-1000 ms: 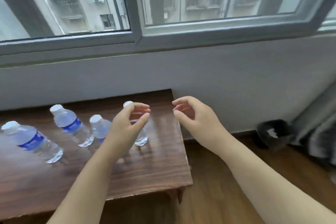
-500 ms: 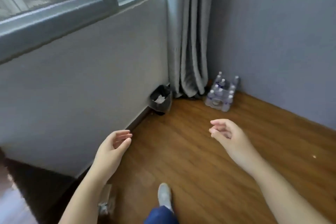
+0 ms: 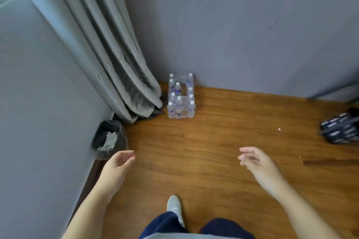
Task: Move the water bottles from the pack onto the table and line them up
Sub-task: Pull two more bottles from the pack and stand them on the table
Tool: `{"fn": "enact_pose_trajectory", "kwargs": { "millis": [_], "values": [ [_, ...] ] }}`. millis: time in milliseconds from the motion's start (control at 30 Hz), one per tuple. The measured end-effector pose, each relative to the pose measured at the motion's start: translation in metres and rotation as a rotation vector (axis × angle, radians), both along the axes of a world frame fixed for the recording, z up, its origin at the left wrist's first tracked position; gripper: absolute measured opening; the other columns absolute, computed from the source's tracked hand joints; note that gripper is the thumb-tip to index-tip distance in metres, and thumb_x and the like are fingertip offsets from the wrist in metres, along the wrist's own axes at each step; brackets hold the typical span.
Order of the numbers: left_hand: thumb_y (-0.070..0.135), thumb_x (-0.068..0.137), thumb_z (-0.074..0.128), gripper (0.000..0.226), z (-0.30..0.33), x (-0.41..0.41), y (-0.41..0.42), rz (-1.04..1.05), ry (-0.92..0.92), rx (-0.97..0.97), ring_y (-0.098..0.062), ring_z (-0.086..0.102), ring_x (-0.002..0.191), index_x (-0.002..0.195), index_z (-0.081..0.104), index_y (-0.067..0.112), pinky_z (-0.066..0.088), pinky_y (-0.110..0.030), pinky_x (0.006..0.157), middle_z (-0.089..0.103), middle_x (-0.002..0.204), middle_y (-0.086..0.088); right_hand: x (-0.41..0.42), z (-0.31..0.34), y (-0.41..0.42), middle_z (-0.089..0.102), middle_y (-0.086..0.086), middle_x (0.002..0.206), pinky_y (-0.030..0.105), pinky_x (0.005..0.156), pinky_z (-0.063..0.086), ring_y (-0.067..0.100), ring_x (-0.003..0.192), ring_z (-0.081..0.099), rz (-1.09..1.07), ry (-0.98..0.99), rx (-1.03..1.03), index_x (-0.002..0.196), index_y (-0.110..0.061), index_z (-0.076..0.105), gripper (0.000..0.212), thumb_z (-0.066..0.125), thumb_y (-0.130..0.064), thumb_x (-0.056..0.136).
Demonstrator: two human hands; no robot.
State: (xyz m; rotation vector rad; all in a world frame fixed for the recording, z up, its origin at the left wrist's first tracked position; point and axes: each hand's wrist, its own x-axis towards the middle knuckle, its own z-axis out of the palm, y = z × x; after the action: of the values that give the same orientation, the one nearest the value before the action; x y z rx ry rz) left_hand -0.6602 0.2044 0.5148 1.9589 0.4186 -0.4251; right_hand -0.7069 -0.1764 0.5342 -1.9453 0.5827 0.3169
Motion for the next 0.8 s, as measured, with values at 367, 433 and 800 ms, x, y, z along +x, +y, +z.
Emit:
{"fn": "enact_pose_trajectory", "kwargs": {
  "millis": [367,433,800],
  "values": [
    [0.025,0.092,0.060,0.010,-0.047,0.208,-0.041,-0.040,0.188,0.041,-0.018,0.063,0.104,0.097,0.061,0.034,0.048,-0.046,0.098,0.068,0.108,0.000,0.189,-0.050,-0.038,0.070,-0.002,0.099,0.032,0.089,0.051,0.012,0.091,0.067,-0.012,0.144,0.016,0.105,-0.024,0.062,0.016,0.056,-0.014,0.094],
    [0.026,0.092,0.060,0.010,-0.058,0.243,-0.049,0.011,0.226,0.034,-0.018,0.063,0.103,0.095,0.062,0.035,0.049,-0.047,0.097,0.068,0.107,0.000,0.238,-0.061,-0.053,0.070,0.003,0.098,0.025,0.082,0.049,0.013,0.087,0.067,-0.003,0.155,0.016,0.106,-0.018,0.063,0.017,0.054,-0.010,0.094],
    [0.025,0.087,0.067,0.013,-0.116,0.438,-0.113,0.112,0.229,0.016,-0.020,0.062,0.101,0.100,0.067,0.026,0.046,-0.042,0.097,0.069,0.102,-0.002,0.488,-0.130,-0.070,0.068,-0.004,0.097,0.021,0.072,0.046,0.012,0.088,0.068,0.175,0.211,0.025,0.096,-0.029,0.060,0.022,0.054,-0.008,0.093]
  ]
}}
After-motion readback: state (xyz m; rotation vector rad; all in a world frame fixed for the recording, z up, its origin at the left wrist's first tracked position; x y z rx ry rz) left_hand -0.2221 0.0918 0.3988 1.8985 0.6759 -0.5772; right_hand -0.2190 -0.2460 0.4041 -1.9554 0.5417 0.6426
